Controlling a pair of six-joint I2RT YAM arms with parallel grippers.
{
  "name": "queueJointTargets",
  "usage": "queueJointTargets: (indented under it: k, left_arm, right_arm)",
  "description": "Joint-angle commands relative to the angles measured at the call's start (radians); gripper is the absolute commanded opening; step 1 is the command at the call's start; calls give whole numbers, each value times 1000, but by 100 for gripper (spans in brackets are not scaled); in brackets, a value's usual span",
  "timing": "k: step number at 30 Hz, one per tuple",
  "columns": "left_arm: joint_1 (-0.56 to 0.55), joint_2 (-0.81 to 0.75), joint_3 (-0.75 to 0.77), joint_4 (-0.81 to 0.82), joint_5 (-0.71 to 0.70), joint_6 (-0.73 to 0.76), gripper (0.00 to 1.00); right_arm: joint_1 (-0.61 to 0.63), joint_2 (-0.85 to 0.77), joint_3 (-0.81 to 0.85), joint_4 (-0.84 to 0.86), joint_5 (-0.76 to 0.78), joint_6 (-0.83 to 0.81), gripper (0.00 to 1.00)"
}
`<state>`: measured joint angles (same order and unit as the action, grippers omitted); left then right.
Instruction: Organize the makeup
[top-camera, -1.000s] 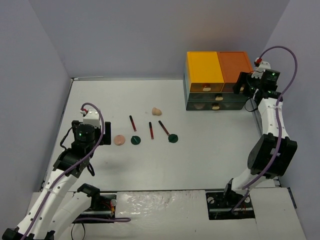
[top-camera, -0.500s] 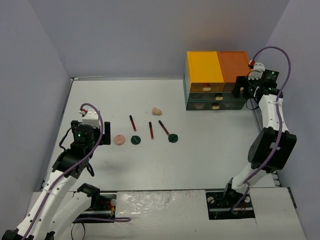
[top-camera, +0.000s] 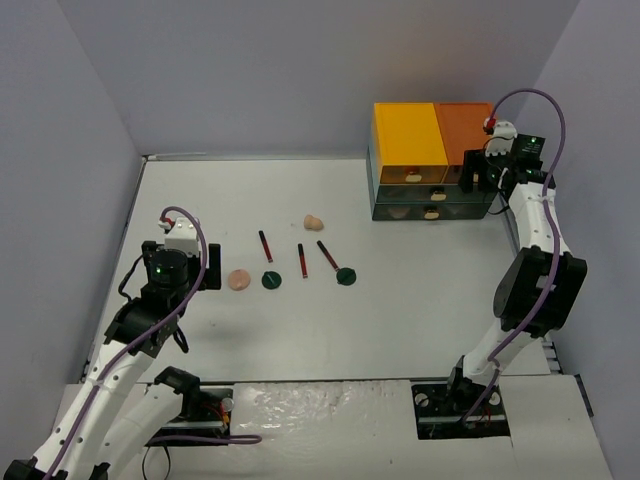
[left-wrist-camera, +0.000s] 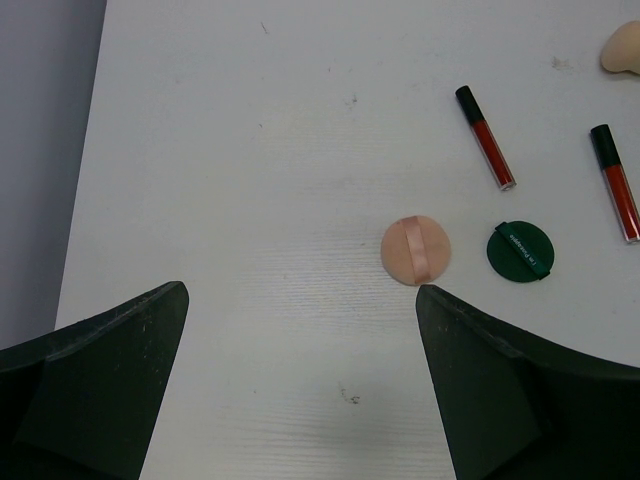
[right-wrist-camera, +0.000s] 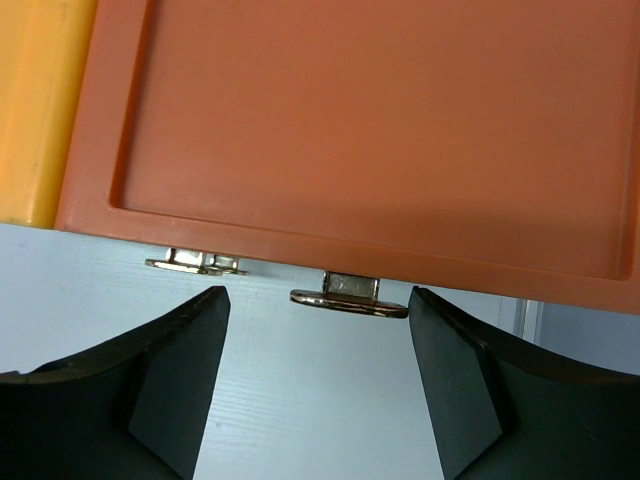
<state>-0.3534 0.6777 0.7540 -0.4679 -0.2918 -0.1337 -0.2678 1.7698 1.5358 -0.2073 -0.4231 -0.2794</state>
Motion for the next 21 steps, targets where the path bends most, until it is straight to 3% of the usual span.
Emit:
queueJointTargets:
  k: [1,12,21]
  left_arm:
    - [-1,2,36,39,-23,13,97]
    - [-1,5,35,40,-21,13,97]
    - [-1,6,36,40,-21,13,97]
  right_arm:
    - [-1,-6,52,50,47,-2,67]
    - [4,3,73,71,47,11,64]
    - [7,-7,53,82,58,9,50]
